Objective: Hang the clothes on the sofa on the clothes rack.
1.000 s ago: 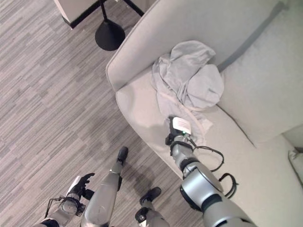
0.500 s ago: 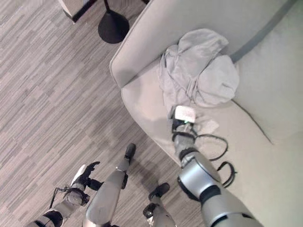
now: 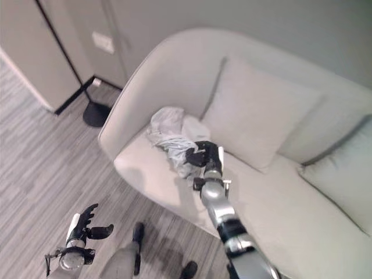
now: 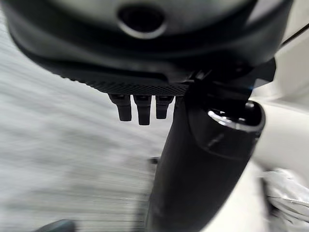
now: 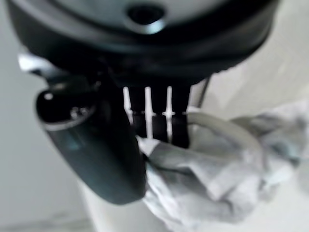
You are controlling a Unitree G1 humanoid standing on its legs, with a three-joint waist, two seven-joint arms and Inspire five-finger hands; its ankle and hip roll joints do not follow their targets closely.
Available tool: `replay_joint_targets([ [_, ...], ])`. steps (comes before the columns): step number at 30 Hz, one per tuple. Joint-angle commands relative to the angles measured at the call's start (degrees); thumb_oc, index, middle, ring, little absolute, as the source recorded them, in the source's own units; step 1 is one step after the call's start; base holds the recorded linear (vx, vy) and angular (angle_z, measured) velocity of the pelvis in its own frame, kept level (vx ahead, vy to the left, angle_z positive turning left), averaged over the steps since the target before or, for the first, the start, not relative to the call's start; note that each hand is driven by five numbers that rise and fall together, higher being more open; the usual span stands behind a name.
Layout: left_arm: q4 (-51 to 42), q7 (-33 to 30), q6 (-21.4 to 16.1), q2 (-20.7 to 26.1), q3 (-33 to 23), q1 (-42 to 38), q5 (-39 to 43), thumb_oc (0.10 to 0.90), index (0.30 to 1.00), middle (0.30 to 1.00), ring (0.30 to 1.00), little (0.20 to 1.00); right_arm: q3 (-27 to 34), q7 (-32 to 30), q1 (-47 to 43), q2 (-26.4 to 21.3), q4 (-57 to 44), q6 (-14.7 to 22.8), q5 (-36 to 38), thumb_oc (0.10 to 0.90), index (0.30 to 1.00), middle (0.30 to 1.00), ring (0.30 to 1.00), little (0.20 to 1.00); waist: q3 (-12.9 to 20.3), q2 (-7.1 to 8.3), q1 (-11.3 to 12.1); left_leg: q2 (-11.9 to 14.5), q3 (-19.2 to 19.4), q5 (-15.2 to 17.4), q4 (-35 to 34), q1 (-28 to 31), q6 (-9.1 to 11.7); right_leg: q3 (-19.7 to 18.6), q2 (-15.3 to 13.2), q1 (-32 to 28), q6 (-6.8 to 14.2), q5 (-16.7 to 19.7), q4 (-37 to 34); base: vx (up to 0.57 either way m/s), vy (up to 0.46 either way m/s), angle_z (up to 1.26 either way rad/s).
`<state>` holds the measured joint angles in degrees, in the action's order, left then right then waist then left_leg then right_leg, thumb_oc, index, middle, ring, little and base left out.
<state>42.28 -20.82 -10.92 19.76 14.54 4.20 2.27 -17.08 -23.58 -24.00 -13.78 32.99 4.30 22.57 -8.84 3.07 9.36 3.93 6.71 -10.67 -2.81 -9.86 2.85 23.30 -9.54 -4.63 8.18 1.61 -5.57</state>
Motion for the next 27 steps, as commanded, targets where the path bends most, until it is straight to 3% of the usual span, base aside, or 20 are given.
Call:
replay_joint_targets([
  [1, 1.8, 1.8, -0.6, 1.0, 4.2, -3.6, 2.7, 0.8, 0.9, 0.9, 0.9, 0.9, -0.6, 7.6, -11.5, -1.4, 1.8, 8.4, 23.9, 0.4, 0.3, 0.3, 0.3, 0.3, 1.9, -0.14, 2.7, 1.3, -3.0, 6.1, 2.0, -1.4, 1.2, 1.1, -0.2, 3.7, -0.7, -2.2, 1.9, 0.04, -0.043, -0.31],
  [7, -2.8, 4.1, 0.0, -0.7, 4.5, -2.1, 5.5, 0.8, 0.9, 0.9, 0.9, 0.9, 0.1, 8.5, -14.3, 0.6, -5.7, 10.9, 33.1, 0.4, 0.3, 0.3, 0.3, 0.3, 5.6, -0.69, 2.9, 2.0, -2.0, 5.6, -0.1, 1.9, 1.6, 1.0, 0.2, 1.5, -0.7, -2.4, 1.3, 0.03, -0.007, -0.14],
  [12, -6.7, 4.0, 0.0, -0.5, 5.3, -1.6, 5.1, 0.8, 0.9, 0.9, 0.9, 0.9, 2.3, 6.3, -25.6, 1.0, -8.8, 15.1, 36.0, 0.4, 0.3, 0.3, 0.3, 0.3, 8.2, -0.57, 4.2, 2.6, -1.3, 5.4, -1.0, 3.8, 1.8, 0.5, 0.5, 0.0, -0.9, -2.7, 1.0, 0.03, 0.005, -0.03],
  [16, -10.3, -0.4, 0.2, 1.3, 3.5, -2.7, 1.4, 0.8, 0.9, 0.9, 0.9, 0.9, 4.7, 2.2, -35.6, -2.3, -12.6, 19.8, 35.0, 0.4, 0.3, 0.3, 0.3, 0.3, 9.8, 0.69, 5.1, 2.6, -1.6, 5.4, -1.3, 4.1, 2.0, 0.9, 0.8, -0.5, -1.2, -3.0, 1.0, 0.01, -0.002, 0.02],
  [22, -12.6, -5.4, 0.2, 3.5, 1.3, -3.6, -3.5, 0.8, 0.9, 0.9, 0.9, 0.9, 3.8, -0.2, -41.6, -5.0, -14.6, 21.4, 33.1, 0.4, 0.3, 0.3, 0.3, 0.3, 10.5, 1.48, 5.0, 2.5, -1.9, 5.5, -1.3, 4.1, 2.0, 1.0, 0.9, -0.6, -1.2, -3.0, 1.1, 0.0, 0.0, 0.0],
  [27, -14.6, -13.5, -1.5, 5.7, -1.9, -5.3, -7.1, 0.8, 0.9, 0.9, 0.9, 0.9, 1.4, -0.6, -44.8, -7.0, -16.3, 22.6, 32.6, 0.4, 0.3, 0.3, 0.3, 0.3, 10.8, 1.9, 4.4, 2.4, -1.8, 5.7, -1.4, 4.3, 2.1, 0.7, 1.0, -0.5, -1.1, -3.0, 1.2, 0.0, 0.0, 0.0],
])
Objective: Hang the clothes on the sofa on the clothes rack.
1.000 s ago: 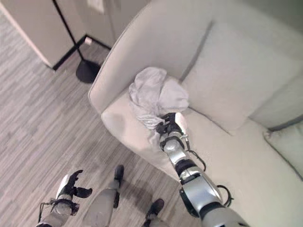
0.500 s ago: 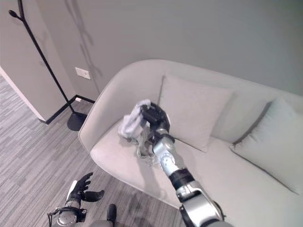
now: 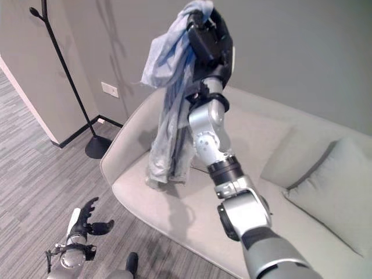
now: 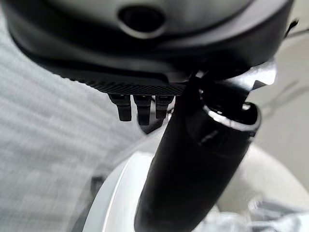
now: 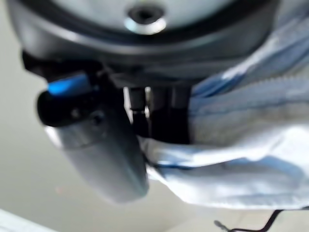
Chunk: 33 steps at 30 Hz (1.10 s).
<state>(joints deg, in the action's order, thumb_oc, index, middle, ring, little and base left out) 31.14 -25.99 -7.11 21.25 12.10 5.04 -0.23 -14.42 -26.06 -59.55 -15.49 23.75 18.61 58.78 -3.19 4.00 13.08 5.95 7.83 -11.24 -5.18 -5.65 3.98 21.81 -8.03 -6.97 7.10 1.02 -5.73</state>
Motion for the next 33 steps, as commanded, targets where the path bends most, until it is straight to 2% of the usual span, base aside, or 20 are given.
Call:
replay_joint_targets([
  [1, -4.0, -10.5, -5.7, 4.6, -0.1, -6.7, -5.9, 0.8, 0.9, 0.9, 0.9, 0.9, -1.8, 2.0, -9.3, -5.5, -7.9, 8.8, -3.6, 0.4, 0.3, 0.3, 0.3, 0.3, 5.3, 0.97, 0.4, 0.3, -2.8, 6.4, 1.0, 0.2, 1.1, 2.1, -0.5, 1.8, 0.0, -2.5, 1.4, 0.0, 0.0, 0.0],
  [7, -9.1, -18.3, -7.2, 7.6, -2.8, -10.8, -10.7, 0.8, 0.9, 0.9, 0.9, 0.9, -5.9, 3.6, -8.4, -8.0, -13.4, 9.8, -4.0, 0.4, 0.3, 0.3, 0.3, 0.3, 5.7, 1.03, -1.5, 0.3, -2.1, 6.5, 0.8, 0.4, 1.2, 1.8, -0.7, 2.3, 0.1, -2.1, 1.4, 0.0, -0.001, -0.02],
  [12, -10.2, -18.3, -8.5, 6.0, -1.9, -13.5, -7.6, 0.8, 0.9, 0.9, 0.9, 0.9, -8.4, 4.5, -8.9, -7.2, -15.7, 10.3, -2.8, 0.4, 0.3, 0.3, 0.3, 0.3, 6.0, 1.15, -3.0, 0.6, -1.3, 7.0, 0.8, 1.0, 1.3, 1.0, -0.7, 2.2, 0.1, -2.0, 1.3, 0.0, 0.001, -0.09],
  [14, -10.1, -17.2, -9.3, 4.6, -0.6, -14.5, -5.7, 0.8, 0.9, 0.9, 0.9, 0.9, -8.9, 4.6, -9.5, -6.7, -16.2, 10.8, -2.4, 0.4, 0.3, 0.3, 0.3, 0.3, 6.1, 1.28, -3.5, 0.6, -1.1, 7.0, 0.8, 1.1, 1.3, 0.7, -0.7, 2.3, 0.0, -2.0, 1.3, 0.01, -0.006, -0.11],
  [17, -11.2, -11.4, -11.9, -0.1, 3.7, -15.9, 3.2, 0.8, 0.9, 0.9, 0.9, 0.9, -10.4, 4.8, -11.9, -5.6, -16.5, 10.9, -2.0, 0.4, 0.3, 0.3, 0.3, 0.3, 6.2, 1.9, -4.4, 0.6, -0.7, 6.7, 0.7, 1.0, 1.1, 0.3, -0.6, 2.6, 0.0, -1.7, 1.2, -0.01, -0.007, -0.06],
  [18, -12.0, -6.4, -13.7, -2.4, 5.9, -16.3, 10.1, 0.8, 0.9, 0.9, 0.9, 0.9, -10.9, 4.9, -12.7, -4.9, -16.6, 10.6, -2.0, 0.4, 0.3, 0.3, 0.3, 0.3, 6.1, 2.11, -4.8, 0.7, -0.5, 6.8, 0.7, 1.1, 1.1, 0.0, -0.6, 2.6, -0.1, -1.7, 1.2, -0.02, -0.008, -0.08],
  [19, -13.0, -2.0, -13.7, -3.8, 8.4, -16.7, 13.9, 0.8, 0.9, 0.9, 0.9, 0.9, -11.0, 5.2, -13.5, -3.7, -16.1, 10.3, -1.8, 0.4, 0.3, 0.3, 0.3, 0.3, 6.0, 2.29, -5.1, 0.8, -0.4, 6.8, 0.7, 1.1, 1.0, -0.1, -0.5, 2.7, -0.1, -1.6, 1.2, -0.01, -0.014, -0.15],
  [20, -13.2, -0.2, -12.9, -3.9, 10.7, -17.0, 13.1, 0.8, 0.9, 0.9, 0.9, 0.9, -11.0, 5.4, -14.5, -2.4, -15.4, 10.4, -1.2, 0.4, 0.3, 0.3, 0.3, 0.3, 6.0, 2.44, -5.3, 0.9, -0.2, 7.1, 0.8, 1.4, 1.0, -0.4, -0.5, 2.6, -0.1, -1.7, 1.2, -0.01, -0.005, -0.22],
  [22, -9.2, -0.8, -11.3, -4.6, 13.6, -18.4, 9.3, 0.8, 0.9, 0.9, 0.9, 0.9, -11.0, 5.9, -15.3, -1.2, -15.8, 11.4, 0.6, 0.4, 0.3, 0.3, 0.3, 0.3, 6.3, 2.85, -6.1, 1.0, 0.0, 7.0, 0.7, 1.3, 1.0, -0.9, -0.4, 3.0, 0.0, -1.4, 1.2, -0.01, 0.009, -0.17],
  [24, 2.7, -4.8, -8.0, -7.2, 17.3, -24.8, 2.2, 0.8, 0.9, 0.9, 0.9, 0.9, -11.5, 7.9, -14.6, -0.3, -21.5, 14.7, 4.1, 0.4, 0.3, 0.3, 0.3, 0.3, 6.7, 3.3, -7.8, 1.1, 0.7, 7.4, 0.7, 1.8, 1.1, -1.7, -0.3, 2.9, 0.0, -1.7, 1.2, 0.03, 0.015, -0.04],
  [26, 5.8, -6.0, -7.5, -7.9, 17.8, -26.9, 0.6, 0.8, 0.9, 0.9, 0.9, 0.9, -11.6, 8.2, -13.8, -0.6, -23.5, 15.3, 4.0, 0.4, 0.3, 0.3, 0.3, 0.3, 6.9, 3.33, -8.3, 1.1, 0.8, 7.2, 0.6, 1.7, 1.1, -1.8, -0.3, 3.2, 0.0, -1.5, 1.2, 0.02, 0.02, -0.13],
  [27, 12.2, -11.2, -5.8, -8.8, 18.4, -31.9, -3.8, 0.8, 0.9, 0.9, 0.9, 0.9, -11.8, 9.4, -11.7, -1.3, -28.0, 17.2, 4.4, 0.4, 0.3, 0.3, 0.3, 0.3, 7.2, 3.29, -9.7, 1.1, 1.2, 7.4, 0.5, 1.8, 1.2, -2.3, -0.4, 3.6, 0.1, -1.5, 1.4, 0.03, 0.027, -0.2],
  [28, 15.0, -13.2, -4.9, -8.9, 18.2, -33.7, -5.0, 0.8, 0.9, 0.9, 0.9, 0.9, -12.1, 9.7, -10.8, -1.8, -29.5, 17.8, 4.1, 0.4, 0.3, 0.3, 0.3, 0.3, 7.3, 3.26, -10.3, 1.1, 1.5, 7.5, 0.5, 1.9, 1.2, -2.6, -0.4, 3.8, 0.2, -1.4, 1.4, 0.02, 0.025, -0.2],
  [29, 18.4, -15.2, -4.3, -9.0, 17.6, -35.4, -5.1, 0.584, 0.575, 0.575, 0.575, 0.575, -12.5, 10.2, -10.0, -2.4, -31.5, 18.7, 4.1, 0.4, 0.3, 0.3, 0.3, 0.3, 7.4, 3.24, -11.0, 1.1, 1.8, 7.5, 0.5, 2.1, 1.2, -3.0, -0.5, 4.0, 0.3, -1.2, 1.4, 0.01, 0.016, -0.05],
  [30, 20.5, -16.7, -3.9, -8.7, 16.9, -36.8, -5.3, 0.4, 0.3, 0.3, 0.3, 0.3, -12.6, 10.5, -9.3, -3.0, -32.8, 19.1, 4.0, 0.4, 0.3, 0.3, 0.3, 0.3, 7.5, 3.24, -11.7, 1.2, 2.2, 7.6, 0.5, 2.2, 1.2, -3.5, -0.4, 4.3, 0.4, -1.1, 1.4, 0.01, 0.017, -0.06],
  [32, 23.6, -18.5, -3.2, -7.8, 15.7, -38.4, -5.3, 0.4, 0.3, 0.3, 0.3, 0.3, -13.3, 10.7, -8.5, -4.3, -34.5, 19.7, 3.6, 0.4, 0.3, 0.3, 0.3, 0.3, 7.7, 3.05, -12.5, 1.3, 3.1, 7.8, 0.5, 2.5, 1.2, -4.4, -0.5, 4.9, 0.6, -0.8, 1.5, 0.01, 0.026, -0.37],
  [33, 25.0, -20.6, -3.0, -6.7, 13.4, -39.0, -3.8, 0.4, 0.3, 0.3, 0.3, 0.3, -13.8, 10.5, -7.7, -5.3, -35.5, 20.2, 3.3, 0.4, 0.3, 0.3, 0.3, 0.3, 7.8, 2.96, -12.8, 1.5, 4.0, 7.9, 0.5, 2.9, 1.2, -5.1, -0.5, 5.2, 0.7, -0.6, 1.4, 0.02, 0.026, -0.6],
])
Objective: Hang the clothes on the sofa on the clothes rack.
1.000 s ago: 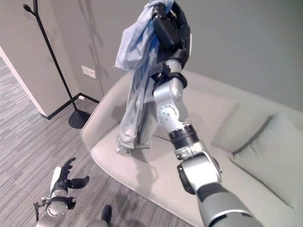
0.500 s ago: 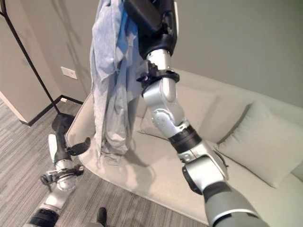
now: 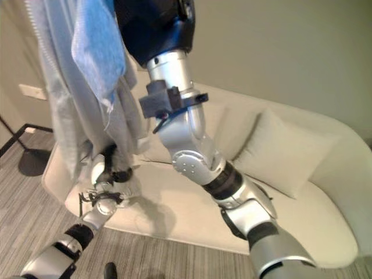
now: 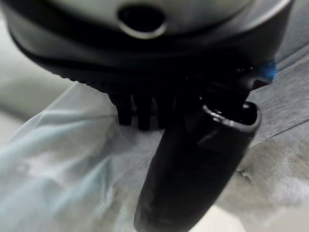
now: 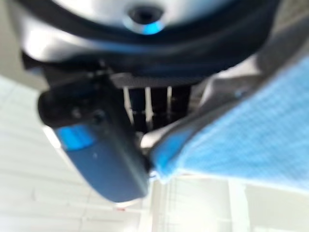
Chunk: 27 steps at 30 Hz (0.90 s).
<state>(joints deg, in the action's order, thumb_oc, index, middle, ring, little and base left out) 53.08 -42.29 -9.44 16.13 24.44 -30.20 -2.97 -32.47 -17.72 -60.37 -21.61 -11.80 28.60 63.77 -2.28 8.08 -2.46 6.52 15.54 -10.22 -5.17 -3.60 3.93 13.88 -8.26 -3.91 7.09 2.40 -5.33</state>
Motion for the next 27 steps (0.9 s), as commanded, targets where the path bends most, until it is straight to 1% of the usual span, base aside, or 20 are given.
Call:
replay_joint_targets([
  [1, 2.3, -6.5, -0.9, -0.2, -1.8, -2.8, 0.9, 0.4, 0.3, 0.3, 0.3, 0.3, 4.5, 1.4, -5.7, -1.0, -0.9, 10.4, -2.1, 0.4, 0.3, 0.3, 0.3, 0.3, 7.1, -1.18, 2.6, 1.1, -3.0, 7.0, 0.5, 1.1, 1.3, 2.2, -0.3, 2.4, 0.9, -1.8, 1.0, 0.03, 0.01, -0.61],
  [2, -2.3, -9.7, -1.2, 2.5, -5.5, 0.1, 1.2, 0.4, 0.3, 0.3, 0.3, 0.3, 5.4, 0.2, -4.2, -3.7, -1.1, 11.1, -2.5, 0.4, 0.3, 0.3, 0.3, 0.3, 7.0, -1.14, 3.2, 1.4, -2.6, 6.9, 0.6, 1.3, 1.4, 2.1, -0.2, 2.3, 0.9, -1.9, 1.0, 0.03, -0.008, -0.49],
  [3, -4.6, -10.7, -1.3, 3.5, -6.8, 1.4, 0.5, 0.4, 0.3, 0.3, 0.3, 0.3, 5.8, -0.2, -3.6, -4.5, -1.1, 11.1, -2.6, 0.4, 0.3, 0.3, 0.3, 0.3, 7.1, -1.09, 3.4, 1.4, -2.6, 6.9, 0.6, 1.3, 1.4, 2.2, -0.2, 2.2, 0.9, -1.9, 1.0, 0.02, -0.032, -0.44],
  [4, -10.4, -12.6, -1.1, 5.9, -9.3, 4.5, -1.7, 0.4, 0.3, 0.3, 0.3, 0.3, 7.1, -0.5, -2.5, -6.2, -1.3, 11.2, -2.8, 0.4, 0.3, 0.3, 0.3, 0.3, 6.9, -0.97, 4.0, 1.6, -2.8, 7.0, 0.6, 1.4, 1.5, 2.5, -0.1, 2.0, 0.8, -2.1, 1.0, 0.01, -0.054, -0.24],
  [5, -17.9, -13.5, 0.1, 9.8, -11.8, 8.8, -7.2, 0.4, 0.3, 0.3, 0.3, 0.3, 9.1, -0.7, -1.4, -8.6, -0.4, 11.0, -2.9, 0.4, 0.3, 0.3, 0.3, 0.3, 6.8, -0.79, 4.9, 1.8, -3.1, 6.9, 0.5, 1.4, 1.7, 2.9, 0.1, 1.6, 0.8, -2.3, 0.9, 0.0, -0.058, -0.04],
  [6, -19.8, -13.5, 0.6, 10.8, -12.6, 10.3, -8.7, 0.4, 0.3, 0.3, 0.3, 0.3, 9.5, -0.7, -1.1, -9.1, 0.0, 11.0, -2.8, 0.4, 0.3, 0.3, 0.3, 0.3, 6.8, -0.72, 5.0, 1.9, -3.3, 6.9, 0.5, 1.4, 1.7, 3.0, 0.1, 1.5, 0.7, -2.4, 0.9, -0.01, -0.064, 0.19],
  [7, -23.8, -13.6, 1.6, 13.0, -15.6, 13.5, -11.6, 0.4, 0.3, 0.3, 0.3, 0.3, 10.4, -0.9, -1.0, -10.6, 0.8, 10.7, -2.5, 0.4, 0.3, 0.3, 0.3, 0.3, 6.7, -0.66, 5.8, 2.1, -3.8, 6.7, 0.5, 1.3, 1.9, 3.6, 0.4, 1.2, 0.6, -2.7, 0.8, -0.01, -0.036, 0.29],
  [9, -24.6, -13.6, 1.7, 13.3, -16.5, 14.0, -11.8, 0.4, 0.3, 0.3, 0.3, 0.3, 10.8, -1.0, -0.8, -10.9, 1.0, 10.5, -2.5, 0.4, 0.3, 0.3, 0.3, 0.3, 6.7, -0.67, 6.0, 2.2, -3.9, 6.7, 0.4, 1.3, 2.0, 3.7, 0.5, 1.2, 0.6, -2.7, 0.8, -0.01, -0.035, 0.29],
  [10, -25.9, -14.3, 2.2, 14.0, -19.1, 15.4, -11.5, 0.4, 0.3, 0.3, 0.3, 0.3, 11.0, -0.9, -0.5, -11.1, 1.5, 10.3, -2.0, 0.4, 0.3, 0.3, 0.3, 0.3, 6.7, -0.72, 6.4, 2.2, -4.2, 6.6, 0.4, 1.2, 2.1, 4.1, 0.7, 0.9, 0.5, -3.0, 0.9, -0.02, -0.04, 0.14],
  [12, -25.8, -15.0, 2.8, 15.1, -21.1, 15.7, -11.3, 0.4, 0.3, 0.3, 0.3, 0.3, 10.7, -0.4, -0.3, -11.3, 1.5, 10.1, -1.3, 0.4, 0.3, 0.3, 0.3, 0.3, 6.8, -0.8, 6.6, 2.3, -4.4, 6.4, 0.4, 1.1, 2.2, 4.3, 0.8, 0.7, 0.4, -3.2, 0.9, -0.01, -0.019, 0.03],
  [15, -25.6, -16.5, 3.7, 18.1, -24.4, 15.3, -11.1, 0.4, 0.3, 0.3, 0.3, 0.3, 9.8, 1.0, 0.5, -12.7, 0.7, 9.9, -0.6, 0.4, 0.3, 0.3, 0.3, 0.3, 6.9, -1.18, 6.8, 2.4, -4.6, 6.3, 0.4, 1.1, 2.4, 4.6, 0.9, 0.5, 0.3, -3.5, 1.0, 0.0, -0.011, 0.01],
  [18, -28.3, -19.7, 5.3, 25.5, -33.6, 16.8, -11.5, 0.4, 0.3, 0.3, 0.3, 0.3, 8.9, 5.1, 3.3, -16.1, -2.6, 8.6, 0.7, 0.4, 0.3, 0.3, 0.3, 0.3, 6.9, -2.33, 7.3, 2.5, -4.9, 6.1, 0.4, 1.1, 2.8, 5.3, 1.0, 0.1, 0.4, -3.7, 1.1, -0.01, -0.026, 0.01],
  [21, -32.7, -20.5, 5.9, 28.3, -38.3, 18.3, -12.5, 0.4, 0.3, 0.3, 0.3, 0.3, 8.9, 5.8, 4.6, -17.6, -3.3, 7.6, 0.0, 0.4, 0.3, 0.3, 0.3, 0.3, 7.0, -2.86, 7.6, 2.3, -5.1, 6.2, 0.4, 1.0, 2.8, 5.5, 0.8, 0.0, 0.6, -3.5, 0.9, 0.0, 0.0, 0.0],
  [22, -32.7, -20.5, 5.9, 28.3, -38.4, 18.4, -12.5, 0.4, 0.3, 0.3, 0.3, 0.3, 8.9, 5.8, 4.6, -17.6, -3.3, 7.6, 0.0, 0.4, 0.3, 0.3, 0.3, 0.3, 7.0, -2.86, 7.6, 2.3, -5.1, 6.2, 0.4, 1.0, 2.8, 5.5, 0.8, 0.0, 0.6, -3.5, 0.9, 0.0, 0.0, 0.0],
  [25, -35.9, -21.3, 6.6, 30.9, -42.7, 20.6, -15.3, 0.4, 0.3, 0.3, 0.3, 0.3, 9.0, 7.1, 6.3, -19.4, -4.0, 6.4, -0.5, 0.4, 0.3, 0.3, 0.3, 0.3, 7.0, -3.33, 8.2, 1.8, -5.0, 6.5, 0.4, 0.9, 2.6, 5.7, 0.4, 0.0, 1.0, -3.1, 0.6, -0.02, 0.034, 0.04],
  [27, -37.3, -21.0, 7.0, 31.5, -43.7, 21.4, -16.3, 0.4, 0.3, 0.3, 0.3, 0.3, 9.1, 7.4, 7.0, -20.0, -4.2, 6.1, -0.6, 0.4, 0.3, 0.3, 0.3, 0.3, 7.0, -3.35, 8.2, 1.7, -5.0, 6.7, 0.4, 0.9, 2.5, 5.7, 0.2, 0.1, 1.1, -3.0, 0.6, -0.01, 0.044, 0.05],
])
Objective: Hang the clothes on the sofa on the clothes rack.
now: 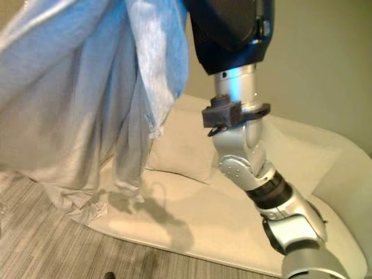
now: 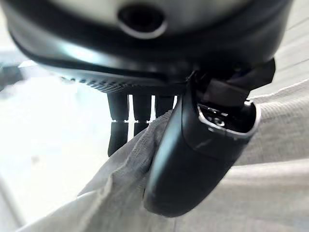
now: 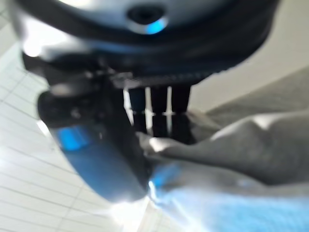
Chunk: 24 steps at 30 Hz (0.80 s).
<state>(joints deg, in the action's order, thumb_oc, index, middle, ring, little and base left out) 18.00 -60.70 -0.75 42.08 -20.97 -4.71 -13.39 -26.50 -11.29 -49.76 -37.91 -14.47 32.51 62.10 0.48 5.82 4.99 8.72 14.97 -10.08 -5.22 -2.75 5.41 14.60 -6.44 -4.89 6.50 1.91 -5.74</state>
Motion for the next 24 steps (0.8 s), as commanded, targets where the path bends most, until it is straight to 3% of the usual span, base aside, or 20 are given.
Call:
replay_joint_targets([
  [1, -3.9, -2.7, -1.5, 7.2, -0.2, -2.9, -7.8, 0.4, 0.3, 0.3, 0.3, 0.3, 3.7, 2.0, -2.2, -5.0, -2.4, 1.7, 1.2, 0.4, 0.3, 0.3, 0.3, 0.3, 4.2, -1.3, 1.1, -0.9, -4.5, 6.8, 0.5, 0.1, 0.8, 5.1, -1.9, 1.0, 2.0, -2.3, 1.0, 0.0, 0.1, 0.11],
  [3, -6.4, -2.4, -1.6, 8.0, -2.8, -1.1, -8.6, 0.4, 0.3, 0.3, 0.3, 0.3, 5.3, 3.0, 0.6, -6.0, -3.4, 0.9, 1.1, 0.4, 0.3, 0.3, 0.3, 0.3, 4.2, -1.31, 1.5, -1.6, -4.9, 7.2, 0.6, 0.2, 0.4, 5.4, -2.5, 0.8, 2.4, -2.2, 1.0, 0.0, 0.149, 0.16],
  [7, -8.4, -2.7, -1.6, 13.1, -4.6, -1.6, -11.4, 0.4, 0.3, 0.3, 0.3, 0.3, 7.1, 2.9, 3.4, -10.2, -4.3, 0.1, -1.3, 0.4, 0.3, 0.3, 0.3, 0.3, 4.2, -1.13, 3.3, -5.9, -6.7, 8.4, 0.6, -1.2, -1.2, 8.5, -6.3, 0.5, 4.5, -1.5, 2.4, 0.01, 0.269, 0.35],
  [8, -8.1, -2.1, -0.7, 17.7, -6.2, -0.9, -12.6, 0.4, 0.3, 0.3, 0.3, 0.3, 8.3, 2.0, 4.4, -10.3, -4.4, 0.1, -3.3, 0.4, 0.3, 0.3, 0.3, 0.3, 4.0, -0.79, 3.9, -7.7, -7.3, 8.7, 0.5, -1.3, -2.1, 10.2, -8.4, 1.0, 5.1, -1.3, 5.5, 0.03, 0.313, 0.61],
  [10, -7.6, -2.6, -0.2, 24.1, -10.6, 2.4, -14.3, 0.4, 0.3, 0.3, 0.3, 0.3, 8.7, 0.1, 4.1, -9.9, -4.1, 0.5, -7.2, 0.4, 0.3, 0.3, 0.3, 0.3, 1.7, -1.79, 5.7, -8.1, -6.8, 9.2, 0.2, -0.2, -3.1, 12.6, -10.9, 4.5, 6.0, -0.4, 14.4, -0.06, 0.317, 0.57],
  [12, -8.0, -3.0, 0.0, 24.6, -12.8, 4.6, -14.3, 0.4, 0.3, 0.3, 0.3, 0.3, 8.6, -0.5, 3.6, -9.4, -4.0, 0.7, -8.1, 0.4, 0.3, 0.3, 0.3, 0.3, 0.9, -2.06, 5.9, -8.2, -6.4, 9.7, 0.2, 0.5, -3.5, 13.1, -12.1, 5.8, 6.5, -0.7, 18.4, -0.04, 0.147, -0.09],
  [14, -9.4, -3.8, 0.4, 25.3, -16.1, 7.1, -14.9, 0.4, 0.3, 0.3, 0.3, 0.3, 9.9, -1.7, 4.1, -9.4, -4.1, 0.4, -11.0, 0.4, 0.3, 0.3, 0.3, 0.3, -0.3, -2.49, 5.5, -8.5, -6.7, 9.6, 0.2, 0.8, -3.9, 12.1, -8.4, 8.1, 6.0, -2.9, 23.5, -0.03, 0.095, -0.03],
  [16, -9.8, -4.5, 1.1, 25.0, -16.2, 7.7, -15.0, 0.4, 0.3, 0.3, 0.3, 0.3, 11.0, -1.4, 5.3, -10.7, -5.0, 1.1, -11.2, 0.4, 0.3, 0.3, 0.3, 0.3, -0.8, -2.09, 4.0, -9.5, -7.5, 8.8, 0.2, 0.7, -4.4, 8.2, -0.7, 10.9, 5.6, -5.6, 24.0, -0.05, 0.03, 0.27],
  [17, -9.8, -4.5, 1.1, 25.0, -16.2, 7.7, -15.0, 0.4, 0.3, 0.3, 0.3, 0.3, 11.2, -1.4, 5.5, -10.8, -5.1, 1.1, -11.3, 0.4, 0.3, 0.3, 0.3, 0.3, -0.6, -2.11, 4.2, -9.3, -7.4, 8.5, 0.2, 0.3, -4.3, 8.2, -0.5, 11.2, 5.4, -5.3, 23.8, -0.05, 0.041, 0.32],
  [18, -10.3, -3.9, 1.7, 23.8, -16.6, 9.7, -15.4, 0.4, 0.3, 0.3, 0.3, 0.3, 13.4, -2.3, 8.3, -11.3, -5.2, 0.9, -13.4, 0.4, 0.3, 0.3, 0.3, 0.3, -1.1, -1.21, 3.0, -11.0, -7.9, 8.3, 0.2, 0.6, -4.8, 4.7, 4.9, 14.1, 5.1, -6.3, 22.8, 0.01, 0.011, 0.4],
  [19, -10.8, -2.6, 1.9, 20.9, -17.5, 12.7, -15.8, 0.4, 0.3, 0.3, 0.3, 0.3, 15.6, -3.9, 11.0, -10.6, -5.6, 1.2, -15.5, 0.4, 0.3, 0.3, 0.3, 0.3, -0.6, 0.35, 3.7, -12.6, -8.1, 8.3, 0.3, 0.9, -4.8, 4.2, 6.0, 10.3, -0.6, -8.4, 16.8, 0.03, -0.029, 0.51],
  [20, -11.4, -1.3, 1.4, 18.2, -17.5, 13.9, -15.7, 0.4, 0.3, 0.3, 0.3, 0.3, 16.6, -5.4, 12.1, -10.3, -5.7, 0.7, -18.2, 0.4, 0.3, 0.3, 0.3, 0.3, -0.3, 0.96, 3.8, -13.0, -8.4, 8.3, 0.4, 0.8, -4.6, 2.8, 6.7, 8.3, -2.1, -8.3, 12.4, 0.08, -0.087, 0.37],
  [21, -11.7, -0.6, 0.8, 15.6, -17.2, 14.3, -15.0, 0.4, 0.3, 0.3, 0.3, 0.3, 17.2, -6.1, 12.9, -9.8, -5.6, -0.3, -20.9, 0.4, 0.3, 0.3, 0.3, 0.3, 0.1, 0.99, 3.8, -12.9, -8.3, 8.6, 0.6, 0.7, -4.3, 1.5, 7.1, 7.1, -2.0, -8.2, 9.9, 0.06, -0.06, 0.15],
  [23, -15.1, 1.1, -1.7, 5.4, -16.7, 16.4, -13.4, 0.4, 0.3, 0.3, 0.3, 0.3, 20.0, -7.6, 15.7, -7.6, -6.0, -2.5, -25.5, 0.4, 0.3, 0.3, 0.3, 0.3, 1.4, -0.29, 4.9, -12.4, -7.7, 8.3, 1.8, -0.5, -4.3, 0.8, 7.1, 4.6, -1.9, -5.9, 4.0, 0.02, 0.022, -0.07],
  [24, -15.5, 1.2, -1.7, 4.9, -16.7, 16.6, -13.6, 0.4, 0.3, 0.3, 0.3, 0.3, 20.0, -7.8, 15.9, -7.8, -6.3, -2.7, -25.8, 0.4, 0.3, 0.3, 0.3, 0.3, 1.5, -0.49, 5.0, -12.4, -7.7, 8.5, 2.2, -0.7, -4.3, 0.8, 7.2, 4.4, -1.9, -5.5, 3.5, -0.02, 0.026, -0.2],
])
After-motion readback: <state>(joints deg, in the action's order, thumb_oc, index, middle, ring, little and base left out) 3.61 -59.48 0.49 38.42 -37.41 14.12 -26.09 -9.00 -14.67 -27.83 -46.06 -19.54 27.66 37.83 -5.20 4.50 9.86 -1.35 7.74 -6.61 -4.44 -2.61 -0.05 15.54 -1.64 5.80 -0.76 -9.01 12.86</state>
